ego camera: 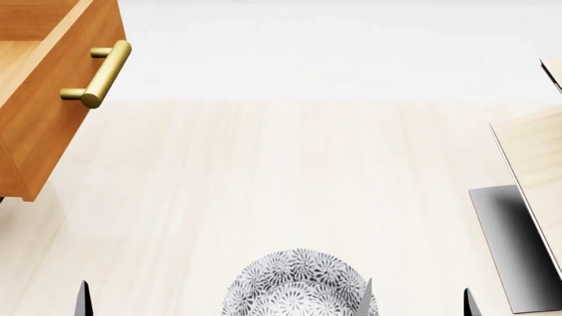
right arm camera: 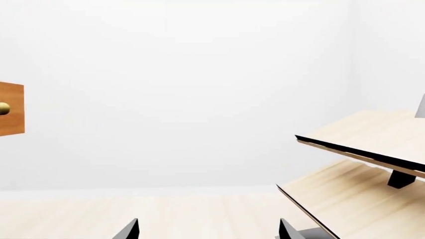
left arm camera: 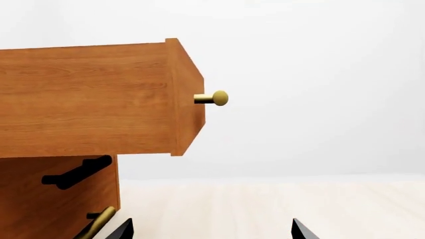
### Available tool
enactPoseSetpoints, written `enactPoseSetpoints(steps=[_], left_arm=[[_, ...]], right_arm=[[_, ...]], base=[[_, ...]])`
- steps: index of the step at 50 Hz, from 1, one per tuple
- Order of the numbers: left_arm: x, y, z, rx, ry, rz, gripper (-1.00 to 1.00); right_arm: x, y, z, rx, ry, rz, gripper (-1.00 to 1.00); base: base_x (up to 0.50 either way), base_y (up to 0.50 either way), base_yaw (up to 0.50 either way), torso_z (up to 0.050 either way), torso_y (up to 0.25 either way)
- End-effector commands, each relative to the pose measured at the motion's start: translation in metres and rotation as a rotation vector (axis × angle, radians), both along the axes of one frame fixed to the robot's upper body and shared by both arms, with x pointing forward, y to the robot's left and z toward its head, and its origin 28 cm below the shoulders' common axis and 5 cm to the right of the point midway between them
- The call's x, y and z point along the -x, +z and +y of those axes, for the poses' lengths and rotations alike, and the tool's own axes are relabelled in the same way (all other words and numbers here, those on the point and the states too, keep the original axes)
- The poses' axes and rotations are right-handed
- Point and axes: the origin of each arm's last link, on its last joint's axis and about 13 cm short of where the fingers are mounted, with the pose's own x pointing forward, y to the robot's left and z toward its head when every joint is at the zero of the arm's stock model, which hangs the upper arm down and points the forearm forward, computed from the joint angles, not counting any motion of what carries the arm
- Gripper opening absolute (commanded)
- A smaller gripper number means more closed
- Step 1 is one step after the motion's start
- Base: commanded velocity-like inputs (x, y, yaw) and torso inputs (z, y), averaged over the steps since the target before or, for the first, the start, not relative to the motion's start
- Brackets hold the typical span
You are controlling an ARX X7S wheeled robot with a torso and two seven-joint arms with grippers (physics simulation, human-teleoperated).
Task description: Close the top drawer of the cabinet.
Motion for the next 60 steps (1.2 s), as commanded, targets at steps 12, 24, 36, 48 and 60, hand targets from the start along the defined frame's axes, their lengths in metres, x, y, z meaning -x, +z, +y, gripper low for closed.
enactPoseSetpoints(steps=[12, 24, 36, 48, 60], left_arm=[[-0.023, 0.029, 0.002, -0.142, -0.016, -0.069, 1.00], [-0.048, 0.046, 0.003, -0.242, -0.005, -0.117, 1.00], [-0.097, 0.060, 0.004, -0.276, 0.002, -0.097, 1.00], [-0.133, 0.070, 0.008, -0.279, 0.041, -0.058, 1.00], [-0.153, 0.068, 0.014, -0.273, 0.071, -0.020, 1.00]], right_arm=[[-0.002, -0.006, 0.002, 0.001, 0.005, 0.031, 1.00], [-0.005, -0.007, 0.004, 0.003, 0.006, 0.037, 1.00], [-0.008, -0.007, 0.007, 0.005, 0.006, 0.038, 1.00], [-0.009, -0.006, 0.008, 0.003, 0.007, 0.039, 1.00], [-0.008, -0.006, 0.009, 0.005, 0.009, 0.039, 1.00]], base=[[0.00, 0.00, 0.00, 0.000, 0.000], [0.00, 0.00, 0.00, -0.001, 0.000], [0.00, 0.00, 0.00, -0.001, 0.000], [0.00, 0.00, 0.00, -0.002, 0.000], [0.01, 0.00, 0.00, 0.000, 0.000]])
